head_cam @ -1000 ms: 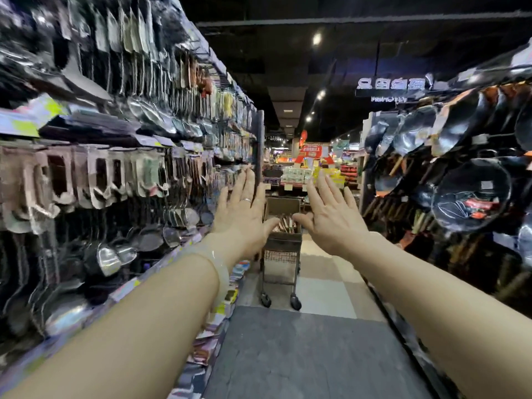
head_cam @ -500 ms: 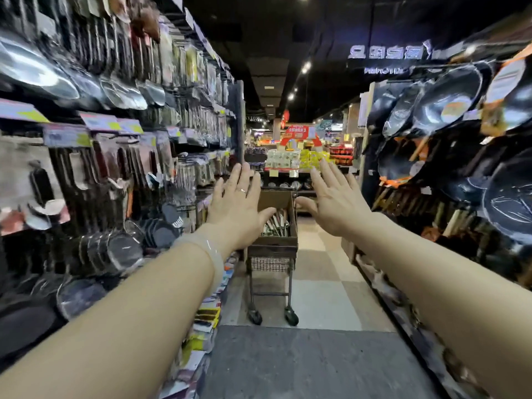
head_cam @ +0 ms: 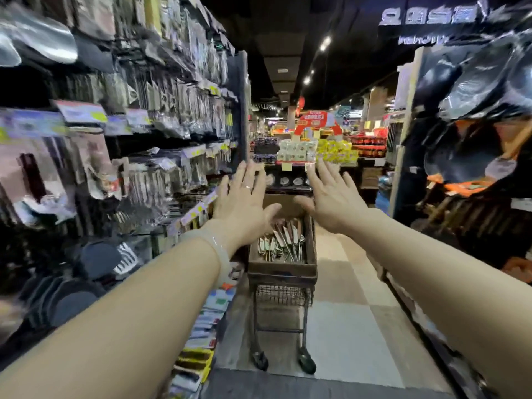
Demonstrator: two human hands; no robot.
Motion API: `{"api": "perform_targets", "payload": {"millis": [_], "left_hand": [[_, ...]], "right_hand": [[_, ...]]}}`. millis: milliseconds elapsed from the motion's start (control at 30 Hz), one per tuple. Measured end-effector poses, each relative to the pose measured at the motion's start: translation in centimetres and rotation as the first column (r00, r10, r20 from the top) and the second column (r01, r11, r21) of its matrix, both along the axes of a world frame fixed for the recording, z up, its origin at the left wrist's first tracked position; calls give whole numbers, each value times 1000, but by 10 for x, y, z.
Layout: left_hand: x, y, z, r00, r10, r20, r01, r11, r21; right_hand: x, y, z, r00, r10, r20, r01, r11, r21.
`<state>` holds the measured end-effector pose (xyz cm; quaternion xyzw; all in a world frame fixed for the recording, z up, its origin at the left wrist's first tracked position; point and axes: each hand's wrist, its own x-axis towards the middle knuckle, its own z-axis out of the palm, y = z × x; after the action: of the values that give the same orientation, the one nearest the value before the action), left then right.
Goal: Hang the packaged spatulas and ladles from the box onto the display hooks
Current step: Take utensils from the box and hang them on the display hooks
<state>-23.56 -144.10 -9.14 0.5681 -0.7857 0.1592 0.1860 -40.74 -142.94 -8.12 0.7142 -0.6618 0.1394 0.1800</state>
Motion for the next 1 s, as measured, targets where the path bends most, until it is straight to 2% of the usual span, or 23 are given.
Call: {"api": "perform_targets", "payload": {"millis": [300,500,700,867,1000], "left_hand": [[-46,-261,-51,998,-59,-31,62,995,80],[-85,-418,-85,993,-109,-46,116,966,233],[-123,-536,-151,989,-135,-66,150,898,414],[-152,-622,-213,995,-72,-66,96,839,535],[-172,-676,-258,998,-12,-55,45,760,649]], "right_hand": [[-41,-254,-65,997,-45,56,41,996,77],[-78,-403,-90,991,-88,98,73,986,149],[-123,-523,-159,979,-154,134,109,950,294],[-147,-626,-234,958,-158,239,21,870,492],[-160,-685,-283,931,-177,319,-43,814,579]]}}
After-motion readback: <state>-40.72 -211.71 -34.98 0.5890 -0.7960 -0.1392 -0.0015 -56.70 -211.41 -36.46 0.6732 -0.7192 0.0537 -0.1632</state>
